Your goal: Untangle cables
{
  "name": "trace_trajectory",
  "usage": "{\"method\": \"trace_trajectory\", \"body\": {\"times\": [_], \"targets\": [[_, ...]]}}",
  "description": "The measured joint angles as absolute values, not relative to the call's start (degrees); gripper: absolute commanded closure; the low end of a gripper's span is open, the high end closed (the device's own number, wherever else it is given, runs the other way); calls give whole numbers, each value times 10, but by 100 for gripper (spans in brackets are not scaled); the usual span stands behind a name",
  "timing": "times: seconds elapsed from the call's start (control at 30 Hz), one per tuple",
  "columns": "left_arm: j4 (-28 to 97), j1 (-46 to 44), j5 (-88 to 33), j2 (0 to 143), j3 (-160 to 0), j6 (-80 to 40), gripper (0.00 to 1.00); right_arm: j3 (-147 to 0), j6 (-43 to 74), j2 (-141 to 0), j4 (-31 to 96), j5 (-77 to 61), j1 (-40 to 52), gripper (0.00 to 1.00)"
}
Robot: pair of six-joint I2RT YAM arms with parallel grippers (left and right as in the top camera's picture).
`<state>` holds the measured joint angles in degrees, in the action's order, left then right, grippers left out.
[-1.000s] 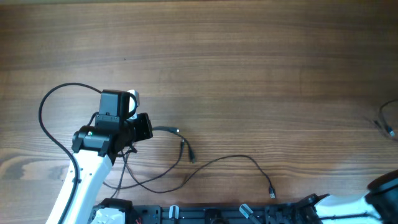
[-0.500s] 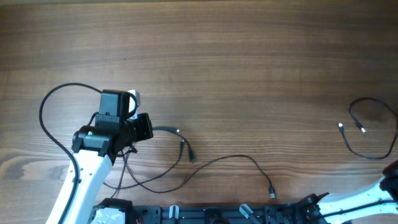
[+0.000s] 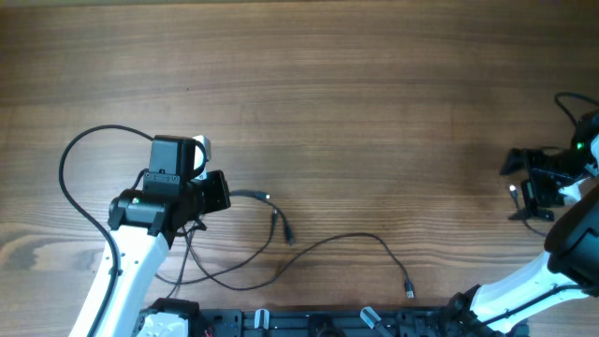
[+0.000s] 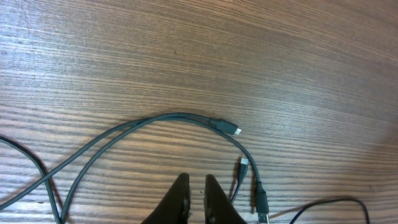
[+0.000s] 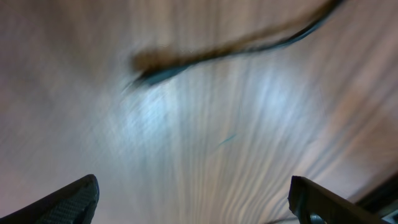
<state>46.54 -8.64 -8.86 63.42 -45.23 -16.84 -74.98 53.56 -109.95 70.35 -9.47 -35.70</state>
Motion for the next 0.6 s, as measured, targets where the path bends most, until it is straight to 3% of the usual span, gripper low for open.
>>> {"method": "trace_trajectory", "body": {"times": [0.1, 0.17, 0.2, 0.27, 0.33, 0.6], "targets": [[466, -86, -91, 634, -452, -168, 89, -715, 566, -1099, 678, -20, -357, 4], [468, -86, -91, 634, -452, -168, 89, -676, 567, -1100, 618, -6, -357, 18], [468, -86, -92, 634, -452, -168, 89, -664, 554, -1091, 591, -3, -357, 19], [467, -86, -93, 634, -452, -168, 89, -637, 529, -1072, 530, -3, -357, 15], [467, -86, -93, 634, -452, -168, 89, -624, 520, -1064, 488, -3, -357, 0], [468, -86, -95, 634, -452, -168, 89, -608, 540, -1060, 350, 101, -356, 0]]}}
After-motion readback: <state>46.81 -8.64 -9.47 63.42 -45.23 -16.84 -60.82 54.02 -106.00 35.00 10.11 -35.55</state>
